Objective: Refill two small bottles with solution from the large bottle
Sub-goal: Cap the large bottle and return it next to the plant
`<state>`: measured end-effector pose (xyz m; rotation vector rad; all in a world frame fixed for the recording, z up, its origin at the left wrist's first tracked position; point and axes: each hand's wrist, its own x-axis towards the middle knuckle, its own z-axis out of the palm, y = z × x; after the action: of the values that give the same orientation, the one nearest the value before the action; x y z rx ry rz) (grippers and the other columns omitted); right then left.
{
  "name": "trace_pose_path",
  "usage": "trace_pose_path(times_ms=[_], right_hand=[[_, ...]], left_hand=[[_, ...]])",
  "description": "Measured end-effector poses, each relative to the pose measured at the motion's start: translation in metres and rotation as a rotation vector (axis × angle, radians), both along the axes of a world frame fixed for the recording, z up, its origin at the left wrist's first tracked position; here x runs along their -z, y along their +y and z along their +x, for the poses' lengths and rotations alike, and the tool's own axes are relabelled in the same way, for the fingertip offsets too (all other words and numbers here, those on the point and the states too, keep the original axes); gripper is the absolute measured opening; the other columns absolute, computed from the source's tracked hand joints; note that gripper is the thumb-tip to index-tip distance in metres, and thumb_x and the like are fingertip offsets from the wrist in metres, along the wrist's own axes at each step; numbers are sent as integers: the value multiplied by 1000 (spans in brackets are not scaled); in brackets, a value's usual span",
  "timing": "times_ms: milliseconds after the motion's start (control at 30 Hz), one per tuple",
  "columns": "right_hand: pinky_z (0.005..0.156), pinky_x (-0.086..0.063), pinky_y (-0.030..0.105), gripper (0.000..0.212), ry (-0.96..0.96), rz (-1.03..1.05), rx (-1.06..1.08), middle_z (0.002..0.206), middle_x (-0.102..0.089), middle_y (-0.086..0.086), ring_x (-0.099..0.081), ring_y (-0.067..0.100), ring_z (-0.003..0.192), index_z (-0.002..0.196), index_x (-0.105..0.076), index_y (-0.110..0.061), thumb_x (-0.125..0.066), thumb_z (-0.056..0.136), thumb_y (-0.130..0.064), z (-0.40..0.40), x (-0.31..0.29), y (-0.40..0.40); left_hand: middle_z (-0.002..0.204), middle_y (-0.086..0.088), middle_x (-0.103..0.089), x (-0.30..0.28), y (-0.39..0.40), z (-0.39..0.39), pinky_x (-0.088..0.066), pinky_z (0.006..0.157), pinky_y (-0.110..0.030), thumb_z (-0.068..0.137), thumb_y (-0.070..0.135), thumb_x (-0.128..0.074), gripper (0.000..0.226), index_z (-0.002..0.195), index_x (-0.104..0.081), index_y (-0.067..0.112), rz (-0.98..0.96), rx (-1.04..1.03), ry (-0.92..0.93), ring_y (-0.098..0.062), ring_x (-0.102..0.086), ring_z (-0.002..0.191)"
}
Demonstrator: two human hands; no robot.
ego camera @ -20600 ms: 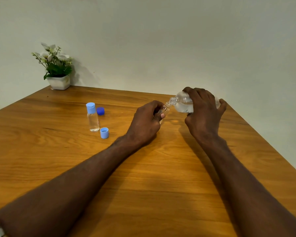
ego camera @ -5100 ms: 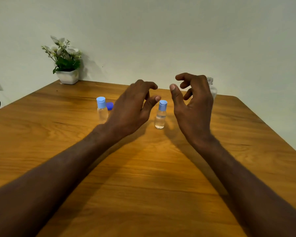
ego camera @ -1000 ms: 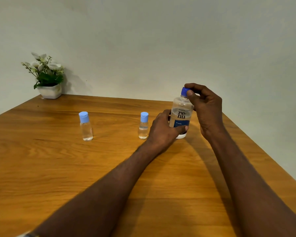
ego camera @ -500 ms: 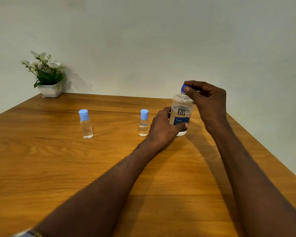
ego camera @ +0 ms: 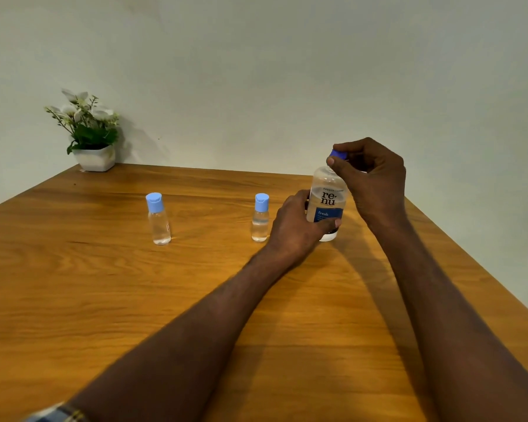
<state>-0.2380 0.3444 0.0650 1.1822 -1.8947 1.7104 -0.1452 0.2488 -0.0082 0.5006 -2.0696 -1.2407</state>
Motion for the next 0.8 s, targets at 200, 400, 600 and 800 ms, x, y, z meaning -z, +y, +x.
trace_pose_path(times_ms=[200, 400, 600, 800], right_hand=[[82, -56, 14, 22, 11, -4, 46, 96, -73, -12, -70, 3, 89, 109, -78, -20, -82, 88, -26, 6, -3, -2], [80, -55, 12, 26, 7, -29, 96, 94, -72, -13, -69, 0, 86, 108, -77, -19, -84, 86, -30, 10, -3, -3], [78, -53, 9, 24, 36, 9, 99, 97, -70, -14, -67, -3, 88, 109, -75, -20, -81, 89, -30, 10, -2, -4], [87, -60, 24, 17, -23, -11, 55, 103, -75, -13, -72, 5, 97, 112, -77, -22, -72, 95, -23, 9, -2, -1]], left_hand=[[135, 3, -63, -1, 0, 1, -45, 77, -12, 82, 35, -85, 67, 139, -52, 24, 1, 0, 9, -14, -61, 117], [137, 3, -62, -2, 1, 2, -42, 73, -10, 82, 36, -85, 69, 141, -51, 24, -4, -5, 5, -9, -58, 113], [137, 2, -62, -2, 0, 2, -46, 78, -14, 83, 35, -85, 69, 141, -51, 22, -10, -1, -1, -15, -61, 119], [138, 1, -62, -2, 0, 2, -53, 89, -25, 83, 35, -85, 70, 142, -50, 22, 0, 8, -10, -17, -62, 121]])
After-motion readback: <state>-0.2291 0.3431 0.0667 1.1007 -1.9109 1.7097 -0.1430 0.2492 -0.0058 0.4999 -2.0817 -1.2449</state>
